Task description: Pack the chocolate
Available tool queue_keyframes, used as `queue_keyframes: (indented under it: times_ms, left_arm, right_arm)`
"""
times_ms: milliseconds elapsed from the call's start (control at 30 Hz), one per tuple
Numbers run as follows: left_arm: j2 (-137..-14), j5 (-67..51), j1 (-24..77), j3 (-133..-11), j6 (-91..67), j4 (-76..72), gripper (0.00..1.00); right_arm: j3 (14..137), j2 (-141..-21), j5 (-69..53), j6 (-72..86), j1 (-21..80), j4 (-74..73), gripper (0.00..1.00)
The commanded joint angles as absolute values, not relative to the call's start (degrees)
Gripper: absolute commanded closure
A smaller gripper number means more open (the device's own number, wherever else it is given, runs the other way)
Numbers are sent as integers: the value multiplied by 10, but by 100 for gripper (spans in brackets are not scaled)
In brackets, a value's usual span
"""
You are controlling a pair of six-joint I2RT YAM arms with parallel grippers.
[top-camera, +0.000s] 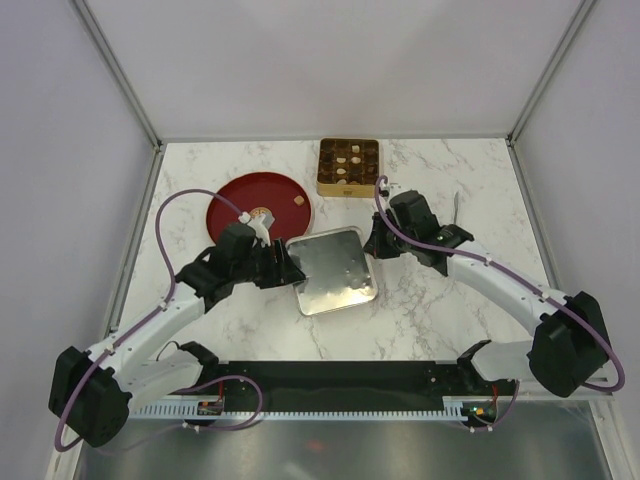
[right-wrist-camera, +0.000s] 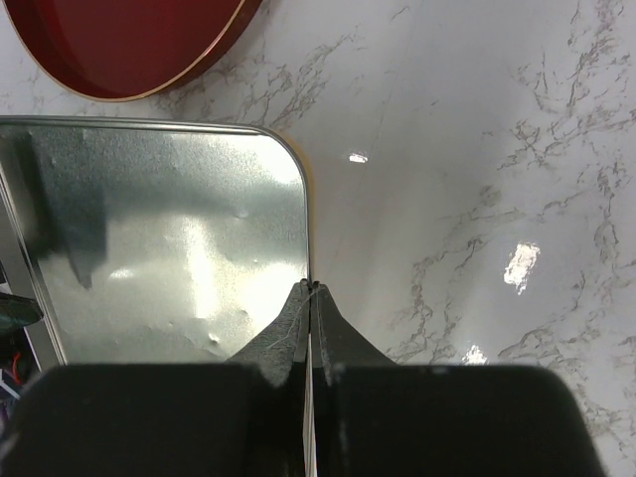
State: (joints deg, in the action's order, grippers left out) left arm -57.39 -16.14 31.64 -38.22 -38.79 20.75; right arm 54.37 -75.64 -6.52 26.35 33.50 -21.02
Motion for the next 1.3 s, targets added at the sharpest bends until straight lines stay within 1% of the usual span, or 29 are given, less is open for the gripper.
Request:
queue_keyframes:
  times_ms: [0, 67, 100, 167, 200, 267, 300, 367, 400, 433, 467, 500, 567, 600, 633, 733, 767, 833, 900, 933, 967, 1000, 1033, 1133, 1200, 1267]
  left_arm:
    - [-576, -170, 320, -409, -395, 201, 48]
    - [-579, -187, 320, -417, -388, 199, 52]
    - [-580, -192, 319, -419, -388, 195, 57]
    - [-578, -211, 319, -429, -389, 189, 62]
    - [-578, -217, 319, -432, -391, 186, 66]
    - [-581, -232, 319, -446, -397, 182, 70]
    - [-582, -236, 319, -450, -400, 182, 74]
    - [-588, -249, 319, -458, -410, 181, 78]
    - [-590, -253, 319, -461, -413, 181, 83]
    - [-591, -258, 319, -466, -421, 182, 87]
    - [-597, -264, 319, -468, -424, 183, 90]
    - [-599, -268, 319, -472, -428, 183, 97]
    - [-603, -270, 319, -482, -428, 183, 98]
    - [-605, -271, 319, -486, -425, 183, 98]
    - [-606, -270, 319, -494, -419, 183, 98]
    - [-612, -261, 319, -511, -388, 183, 98]
    - [-613, -251, 319, -514, -377, 183, 98]
    - [-617, -234, 318, -524, -351, 184, 98]
    - [-616, -217, 319, -533, -324, 176, 98]
    - [-609, -212, 320, -536, -292, 171, 98]
    - [-604, -188, 320, -537, -276, 167, 98]
    - [-596, -176, 320, -537, -251, 154, 98]
    - [-583, -158, 320, -538, -237, 146, 98]
    - [-578, -122, 328, -551, -184, 125, 98]
    - [-592, -72, 338, -560, -144, 120, 98]
    - [-611, -4, 363, -574, -118, 116, 98]
  right_arm:
    - [545, -730, -98, 272, 328, -195, 100]
    - [546, -728, -110, 272, 326, -192, 100]
    - [548, -728, -120, 273, 323, -186, 100]
    - [551, -729, -132, 276, 321, -181, 100]
    - [551, -730, -141, 277, 317, -177, 100]
    - [553, -730, -145, 277, 309, -173, 100]
    - [555, -730, -147, 278, 307, -171, 98]
    - [558, -728, -153, 275, 296, -169, 89]
    - [560, -727, -156, 274, 293, -169, 85]
    - [560, -723, -167, 273, 287, -169, 78]
    - [562, -720, -176, 272, 275, -169, 73]
    - [563, -717, -186, 270, 270, -169, 62]
    - [560, -702, -214, 263, 246, -165, 45]
    - [557, -696, -227, 259, 237, -164, 32]
    - [555, -684, -239, 257, 226, -162, 27]
    - [537, -672, -321, 260, 179, -135, 18]
    - [535, -673, -362, 269, 156, -127, 17]
    - [529, -677, -389, 335, 130, -96, 16]
    - [504, -675, -437, 415, 87, -30, 16]
    - [493, -677, -457, 507, 73, -5, 16]
    - [481, -680, -472, 545, 56, 51, 16]
    - [482, -685, -489, 572, 51, 61, 16]
    - [488, -699, -489, 600, 48, 61, 16]
    - [538, -734, -469, 606, 47, 16, 17]
    - [572, -751, -467, 618, 47, 1, 17]
    - [612, -777, -459, 618, 47, -51, 18]
